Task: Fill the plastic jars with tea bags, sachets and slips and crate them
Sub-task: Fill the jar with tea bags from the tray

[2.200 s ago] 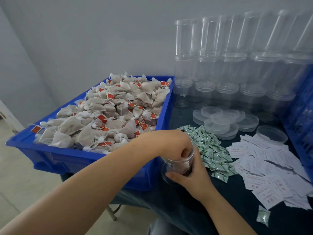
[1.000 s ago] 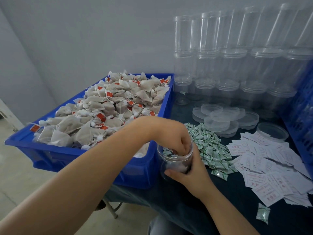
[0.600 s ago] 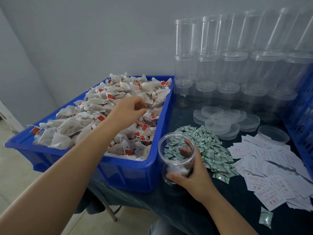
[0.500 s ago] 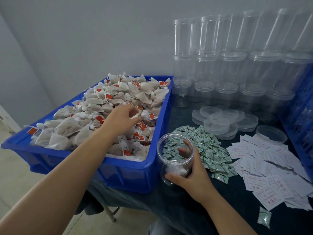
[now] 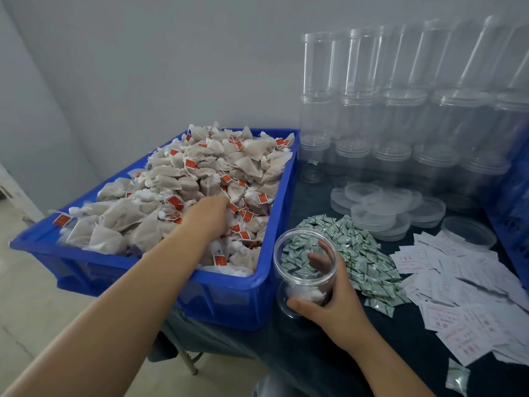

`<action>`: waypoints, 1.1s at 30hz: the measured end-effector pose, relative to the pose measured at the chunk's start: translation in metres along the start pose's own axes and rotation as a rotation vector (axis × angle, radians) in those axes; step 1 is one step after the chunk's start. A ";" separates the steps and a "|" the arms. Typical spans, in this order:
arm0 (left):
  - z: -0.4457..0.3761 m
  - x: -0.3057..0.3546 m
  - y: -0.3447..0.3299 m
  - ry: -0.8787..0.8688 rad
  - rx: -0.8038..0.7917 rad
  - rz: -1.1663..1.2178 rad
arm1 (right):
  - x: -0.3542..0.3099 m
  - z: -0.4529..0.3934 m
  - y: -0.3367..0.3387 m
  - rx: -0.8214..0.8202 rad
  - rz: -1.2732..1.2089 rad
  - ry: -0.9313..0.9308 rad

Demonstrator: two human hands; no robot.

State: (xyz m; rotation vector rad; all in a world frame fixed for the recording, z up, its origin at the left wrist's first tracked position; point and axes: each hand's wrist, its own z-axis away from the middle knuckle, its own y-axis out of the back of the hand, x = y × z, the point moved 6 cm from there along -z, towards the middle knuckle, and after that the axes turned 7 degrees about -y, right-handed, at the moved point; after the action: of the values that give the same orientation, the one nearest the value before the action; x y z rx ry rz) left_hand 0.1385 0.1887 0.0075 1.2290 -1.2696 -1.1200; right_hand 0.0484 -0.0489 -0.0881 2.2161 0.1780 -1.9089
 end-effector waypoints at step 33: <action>0.025 0.027 0.063 -0.241 0.581 0.527 | -0.003 0.001 -0.001 -0.009 -0.010 -0.017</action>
State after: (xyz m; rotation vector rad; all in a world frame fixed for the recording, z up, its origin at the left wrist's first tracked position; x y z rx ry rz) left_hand 0.1094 0.1643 0.0695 1.0736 -2.0534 -0.5322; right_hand 0.0463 -0.0479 -0.0860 2.1965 0.1951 -1.9281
